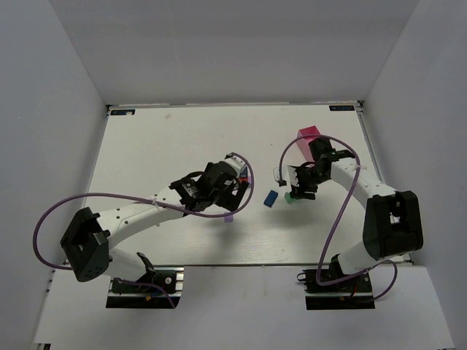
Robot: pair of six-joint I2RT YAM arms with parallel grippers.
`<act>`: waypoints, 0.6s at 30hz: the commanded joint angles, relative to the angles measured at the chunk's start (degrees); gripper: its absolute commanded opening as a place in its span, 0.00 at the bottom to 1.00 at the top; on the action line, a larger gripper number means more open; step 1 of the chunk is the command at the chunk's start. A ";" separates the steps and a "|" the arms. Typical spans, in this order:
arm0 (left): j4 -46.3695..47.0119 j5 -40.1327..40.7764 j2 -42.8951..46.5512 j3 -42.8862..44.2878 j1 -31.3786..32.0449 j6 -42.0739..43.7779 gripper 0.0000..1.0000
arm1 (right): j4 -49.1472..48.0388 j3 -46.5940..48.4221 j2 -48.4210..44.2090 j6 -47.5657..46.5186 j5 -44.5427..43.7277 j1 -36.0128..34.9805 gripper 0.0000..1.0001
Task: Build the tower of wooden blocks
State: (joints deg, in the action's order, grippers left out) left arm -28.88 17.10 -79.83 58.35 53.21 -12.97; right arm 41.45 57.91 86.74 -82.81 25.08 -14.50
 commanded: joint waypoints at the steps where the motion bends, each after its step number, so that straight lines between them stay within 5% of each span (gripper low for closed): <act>1: 1.46 -1.01 3.19 -0.60 -0.21 0.05 0.99 | 3.20 1.24 0.01 -10.26 5.33 1.66 0.67; 14: 1.46 -2.34 2.58 -1.13 -0.21 -1.09 0.91 | -0.23 0.71 2.91 -8.78 5.50 1.58 0.69; 18: 0.59 -2.86 -0.23 -0.60 -0.21 -5.72 0.86 | -3.13 2.29 -1.12 0.24 7.17 1.58 0.69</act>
State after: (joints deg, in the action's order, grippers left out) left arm -27.99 15.33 -78.87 57.54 53.21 -14.57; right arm 40.86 57.98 89.86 -88.75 28.99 -13.02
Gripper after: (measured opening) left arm 0.864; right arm 0.687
